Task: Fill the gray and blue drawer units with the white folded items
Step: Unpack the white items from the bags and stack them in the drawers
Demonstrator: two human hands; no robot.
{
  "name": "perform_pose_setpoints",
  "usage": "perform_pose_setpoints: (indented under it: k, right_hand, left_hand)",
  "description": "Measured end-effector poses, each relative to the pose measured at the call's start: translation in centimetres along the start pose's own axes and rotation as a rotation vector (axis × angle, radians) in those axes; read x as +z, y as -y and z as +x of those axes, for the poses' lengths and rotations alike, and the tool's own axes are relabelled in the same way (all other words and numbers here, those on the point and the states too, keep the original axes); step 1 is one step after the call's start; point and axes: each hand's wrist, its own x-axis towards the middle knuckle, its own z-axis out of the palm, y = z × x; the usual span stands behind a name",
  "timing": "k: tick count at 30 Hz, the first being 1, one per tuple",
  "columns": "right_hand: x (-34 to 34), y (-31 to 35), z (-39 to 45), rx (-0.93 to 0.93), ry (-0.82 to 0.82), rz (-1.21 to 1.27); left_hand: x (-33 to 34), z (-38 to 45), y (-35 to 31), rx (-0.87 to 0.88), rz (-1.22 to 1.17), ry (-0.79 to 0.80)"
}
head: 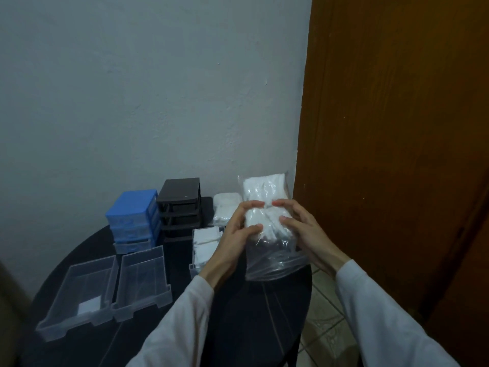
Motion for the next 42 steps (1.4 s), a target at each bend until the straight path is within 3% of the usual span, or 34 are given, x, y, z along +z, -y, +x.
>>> perform_pose_setpoints:
  k: [4, 11, 17, 24, 31, 35, 38, 42]
  right_hand:
    - [0.0, 0.1, -0.1, -0.019, 0.009, 0.0]
    - [0.5, -0.6, 0.1, -0.125, -0.121, -0.066]
    - [0.6, -0.8, 0.3, -0.071, -0.215, -0.079]
    - [-0.1, -1.5, -0.3, -0.054, -0.113, -0.19]
    - [0.1, -2.2, -0.3, -0.089, -0.18, -0.225]
    - [-0.1, -2.6, -0.3, -0.047, -0.16, -0.235]
    - [-0.4, -2.8, 0.1, -0.049, -0.263, -0.24]
    - [-0.6, -3.1, 0.2, -0.065, -0.296, -0.255]
  left_hand:
    - [-0.2, -0.1, -0.5, 0.016, 0.035, -0.02]
    - [0.2, 0.2, -0.3, 0.074, 0.091, -0.14]
    - [0.7, 0.6, 0.3, 0.061, 0.093, -0.228]
    - [0.9, 0.2, 1.2, 0.099, 0.149, -0.229]
    - [0.9, 0.6, 1.5, 0.094, 0.2, -0.345]
    - [0.2, 0.5, 1.2, 0.155, 0.178, -0.245]
    - [0.3, -0.4, 1.6, 0.085, 0.141, -0.133]
    - [-0.1, -1.2, 2.4, 0.025, 0.161, -0.104]
